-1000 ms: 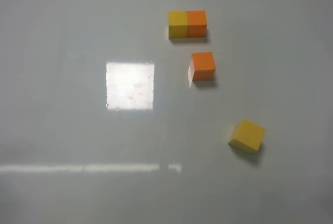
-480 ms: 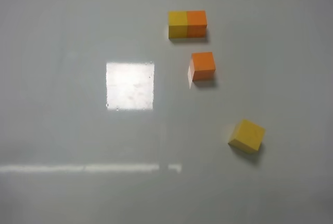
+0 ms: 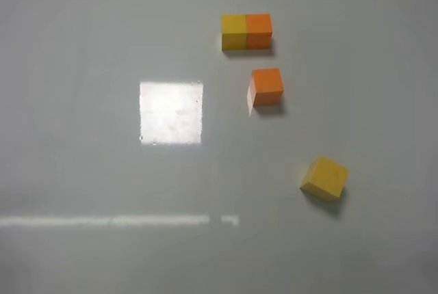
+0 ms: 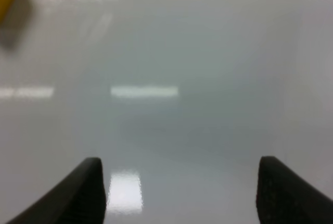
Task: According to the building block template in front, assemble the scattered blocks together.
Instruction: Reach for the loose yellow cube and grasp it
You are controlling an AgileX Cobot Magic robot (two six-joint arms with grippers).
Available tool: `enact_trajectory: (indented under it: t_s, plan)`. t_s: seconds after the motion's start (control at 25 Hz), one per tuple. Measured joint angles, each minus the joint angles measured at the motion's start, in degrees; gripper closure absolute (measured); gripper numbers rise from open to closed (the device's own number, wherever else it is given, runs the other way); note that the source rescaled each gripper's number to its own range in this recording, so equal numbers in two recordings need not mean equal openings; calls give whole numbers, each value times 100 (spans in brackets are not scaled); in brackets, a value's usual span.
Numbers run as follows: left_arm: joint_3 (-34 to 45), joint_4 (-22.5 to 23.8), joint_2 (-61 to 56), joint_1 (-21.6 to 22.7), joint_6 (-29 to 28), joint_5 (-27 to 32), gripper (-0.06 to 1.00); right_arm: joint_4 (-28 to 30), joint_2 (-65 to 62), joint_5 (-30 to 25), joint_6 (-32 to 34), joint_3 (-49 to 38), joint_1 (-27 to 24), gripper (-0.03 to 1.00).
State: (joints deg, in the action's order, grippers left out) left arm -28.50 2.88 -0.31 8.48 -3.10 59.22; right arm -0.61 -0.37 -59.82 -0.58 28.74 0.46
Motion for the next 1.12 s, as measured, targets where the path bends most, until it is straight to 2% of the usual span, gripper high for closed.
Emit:
enact_trajectory:
  t_s: [0.28, 0.36, 0.48, 0.68, 0.88, 1.04, 1.12]
  plan:
    - [0, 0, 0, 0, 0, 0, 18, 61, 0, 46, -38, 25, 0, 41]
    - [0, 0, 0, 0, 0, 0, 18, -38, 19, 277, -496, 269, 0, 41]
    - [0, 0, 0, 0, 0, 0, 18, -236, 558, 538, -1254, 1072, 0, 41]
    - [0, 0, 0, 0, 0, 0, 18, -678, 2356, 408, -2157, 2077, 263, 41]
    - [0, 0, 0, 0, 0, 0, 18, -1310, 3847, 238, -3461, 2512, 619, 41]
    - [0, 0, 0, 0, 0, 0, 18, -1333, 4572, 448, -3817, 2681, 1064, 40]
    - [0, 0, 0, 0, 0, 0, 18, -1244, 4830, 473, -3874, 2774, 1150, 32]
